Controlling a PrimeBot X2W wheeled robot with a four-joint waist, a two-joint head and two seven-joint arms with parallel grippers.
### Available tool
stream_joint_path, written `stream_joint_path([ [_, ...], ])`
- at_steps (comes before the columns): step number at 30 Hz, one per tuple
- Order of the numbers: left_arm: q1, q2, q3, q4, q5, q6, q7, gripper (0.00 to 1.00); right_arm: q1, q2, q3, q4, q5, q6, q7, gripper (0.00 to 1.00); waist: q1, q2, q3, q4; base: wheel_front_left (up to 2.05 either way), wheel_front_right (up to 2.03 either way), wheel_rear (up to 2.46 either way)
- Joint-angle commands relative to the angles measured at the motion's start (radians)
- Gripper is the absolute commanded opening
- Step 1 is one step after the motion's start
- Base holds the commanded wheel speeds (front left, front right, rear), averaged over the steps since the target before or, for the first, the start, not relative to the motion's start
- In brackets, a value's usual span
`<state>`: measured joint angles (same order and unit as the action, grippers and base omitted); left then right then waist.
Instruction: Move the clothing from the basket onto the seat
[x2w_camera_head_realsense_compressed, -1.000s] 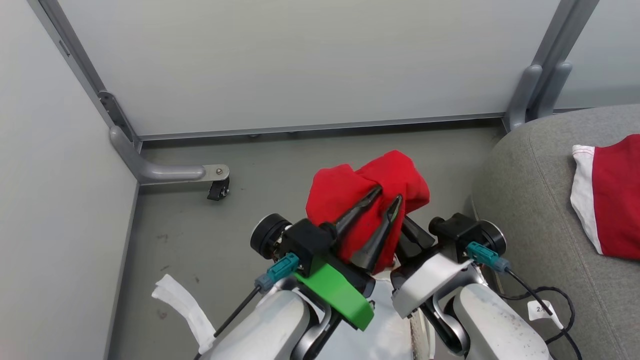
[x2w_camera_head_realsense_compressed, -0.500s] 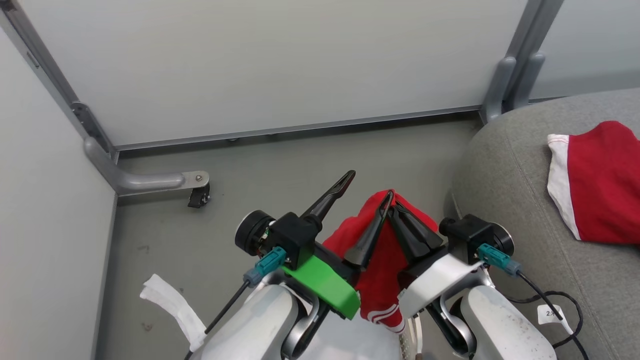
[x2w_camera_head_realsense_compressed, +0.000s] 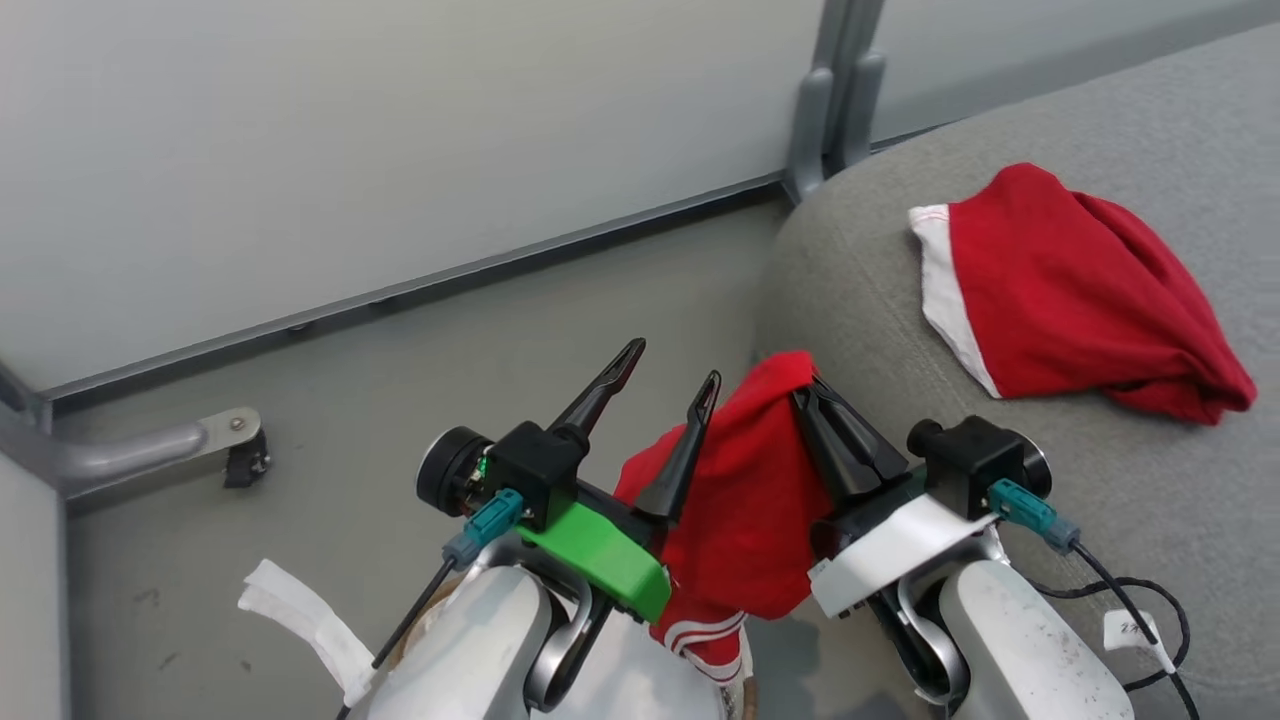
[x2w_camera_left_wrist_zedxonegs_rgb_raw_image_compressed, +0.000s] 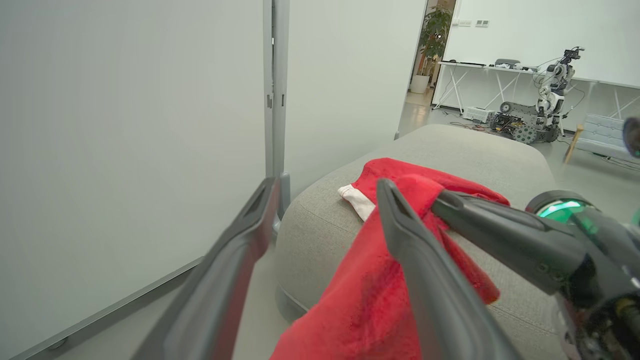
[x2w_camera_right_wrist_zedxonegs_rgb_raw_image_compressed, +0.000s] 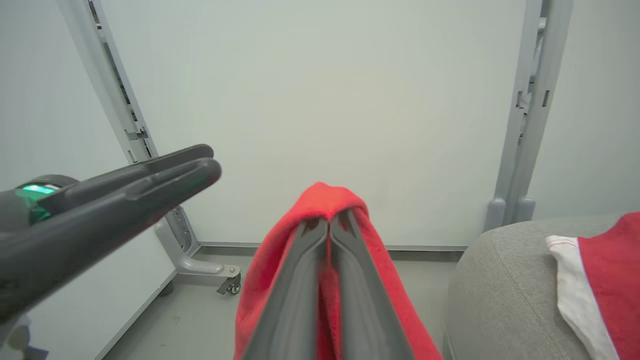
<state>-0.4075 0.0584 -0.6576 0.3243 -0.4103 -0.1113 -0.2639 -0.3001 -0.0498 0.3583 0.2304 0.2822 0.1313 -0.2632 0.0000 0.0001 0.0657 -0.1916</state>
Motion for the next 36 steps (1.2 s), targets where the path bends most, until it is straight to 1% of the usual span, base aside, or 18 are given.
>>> stream_joint_path([
  [1,0.012,0.012,0.011,0.000,0.016,-0.002,-0.001,1.00,0.003,-0.003,-0.004,-0.016,0.004,-0.001,-0.002,0.00,0.0000,-0.0001,0.027,-0.140,0.00,0.00,0.00],
  [3,0.016,0.012,0.021,0.002,0.023,-0.006,-0.001,1.00,0.005,-0.003,-0.008,-0.033,0.008,-0.001,-0.002,0.00,0.0000,-0.0001,0.034,-0.182,0.00,0.00,0.00],
  [5,0.023,0.013,0.032,0.006,0.028,-0.011,-0.001,1.00,0.005,-0.003,-0.009,-0.051,0.007,-0.001,-0.002,0.00,0.0000,-0.0001,0.041,-0.239,0.00,0.00,0.00],
  [8,0.031,0.011,0.040,0.009,0.037,-0.012,-0.001,1.00,0.004,-0.002,-0.012,-0.066,0.000,-0.001,-0.002,0.00,0.0000,-0.0001,0.047,-0.292,0.00,0.00,0.00],
  [12,0.040,0.009,0.050,0.014,0.053,-0.015,-0.001,1.00,-0.026,-0.002,-0.038,-0.090,-0.020,-0.001,-0.002,0.00,0.0000,-0.0001,0.060,-0.337,0.00,0.00,0.00],
  [17,0.028,0.014,0.055,0.014,0.077,-0.019,-0.001,1.00,-0.132,-0.010,-0.104,-0.147,-0.086,-0.001,-0.002,0.00,0.0000,-0.0001,0.106,-0.349,0.00,0.00,0.00],
  [22,0.020,0.033,0.061,0.010,0.088,-0.020,-0.001,1.00,-0.306,-0.092,-0.157,-0.187,-0.119,-0.001,-0.002,0.00,0.0000,-0.0001,0.158,-0.355,0.00,0.00,0.00],
  [25,0.017,0.055,0.067,0.004,0.094,-0.021,-0.001,1.00,-0.445,-0.164,-0.194,-0.177,-0.135,-0.001,-0.002,0.00,0.0000,-0.0001,0.194,-0.355,0.00,0.00,0.00],
  [27,0.009,0.064,0.061,0.000,0.096,-0.021,-0.001,1.00,-0.530,-0.213,-0.222,-0.161,-0.147,-0.001,-0.002,0.00,0.0000,-0.0001,0.221,-0.343,0.00,0.00,0.00],
  [30,-0.004,0.089,0.052,-0.003,0.096,-0.021,-0.001,1.00,-0.643,-0.274,-0.265,-0.122,-0.170,-0.001,-0.002,0.00,0.0000,-0.0001,0.261,-0.323,0.00,0.00,0.00],
  [33,-0.020,0.112,0.039,-0.010,0.091,-0.021,-0.001,1.00,-0.734,-0.326,-0.313,-0.055,-0.198,-0.001,-0.002,0.00,0.0000,-0.0001,0.303,-0.298,0.00,0.00,0.00],
  [36,-0.037,0.129,0.024,-0.018,0.086,-0.021,-0.001,1.00,-0.782,-0.352,-0.353,0.020,-0.232,-0.001,-0.001,0.00,0.0000,-0.0001,0.340,-0.273,0.00,0.00,0.00],
])
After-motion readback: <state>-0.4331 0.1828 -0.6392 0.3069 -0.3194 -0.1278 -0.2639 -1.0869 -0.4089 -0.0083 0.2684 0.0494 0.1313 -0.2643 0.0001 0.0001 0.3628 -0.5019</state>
